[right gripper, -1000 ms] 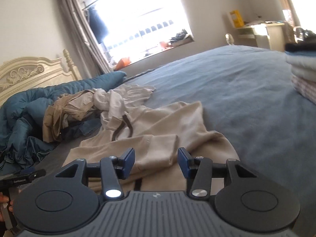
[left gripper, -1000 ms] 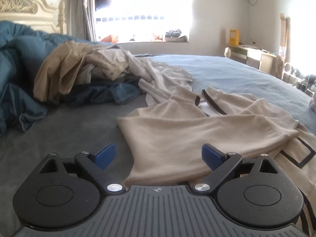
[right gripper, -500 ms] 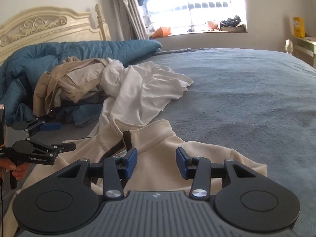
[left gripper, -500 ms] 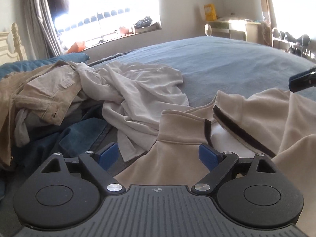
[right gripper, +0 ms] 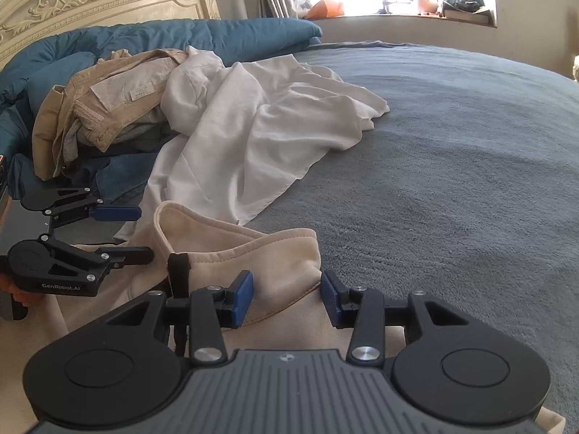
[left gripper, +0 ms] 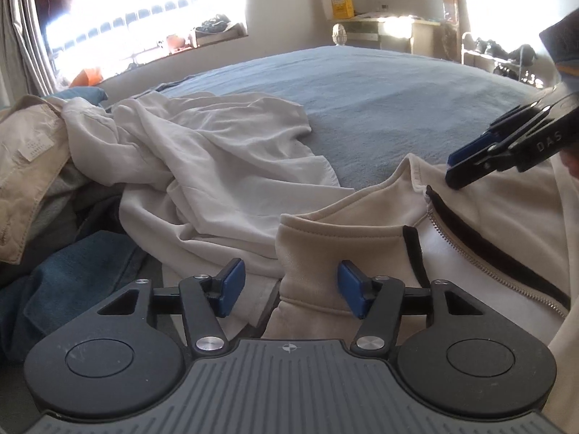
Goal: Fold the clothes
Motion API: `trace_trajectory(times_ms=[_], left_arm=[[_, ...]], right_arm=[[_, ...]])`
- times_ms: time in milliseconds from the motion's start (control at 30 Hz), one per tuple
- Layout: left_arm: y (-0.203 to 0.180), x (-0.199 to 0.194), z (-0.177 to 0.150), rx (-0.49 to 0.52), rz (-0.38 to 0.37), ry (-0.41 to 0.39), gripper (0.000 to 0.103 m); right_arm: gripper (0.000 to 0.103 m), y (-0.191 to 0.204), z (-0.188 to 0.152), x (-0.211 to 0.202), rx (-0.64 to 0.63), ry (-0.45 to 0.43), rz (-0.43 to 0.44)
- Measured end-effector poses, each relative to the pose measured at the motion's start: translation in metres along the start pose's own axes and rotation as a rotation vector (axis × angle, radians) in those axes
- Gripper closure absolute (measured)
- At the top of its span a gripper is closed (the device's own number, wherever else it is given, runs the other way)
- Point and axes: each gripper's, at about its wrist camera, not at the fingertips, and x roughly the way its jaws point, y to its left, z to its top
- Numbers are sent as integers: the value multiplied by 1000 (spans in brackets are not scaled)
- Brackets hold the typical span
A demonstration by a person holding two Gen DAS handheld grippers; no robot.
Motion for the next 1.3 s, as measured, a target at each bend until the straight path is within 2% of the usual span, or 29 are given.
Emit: trace_trajectory(times_ms=[167,367,500,567,633,667,733,833,1000,1300], left_arm=[[8,4,2,-35,-84,-23,60],[7,14,4,-27,-112,-5,61],[11,19,5,-63,-132,-2,64],[11,19,5,-77,-137,-11,71],[9,18,5,-75,-136,-23,77],[7,16,5,-70,-129,-30,80],[5,12,6,-65,-117,-46,85],[4,4,8,-79,-108,-76,90],[-1,-22,15,-103,-104,-129,95],[-37,-110,20,-59,-121,-264,98]], right_arm=[[58,-22,6,6,92,6,63],[56,-27,8,14,84,43,90],[51,-28,8,22,117,51,107],[58,-25,8,23,116,46,112],[71,-20,8,21,83,44,83],[73,-18,7,19,79,41,74],[82,-18,7,12,97,24,70],[85,-11,8,-2,102,-14,56],[87,7,12,-28,110,-63,33],[88,51,-8,-117,113,-197,48]])
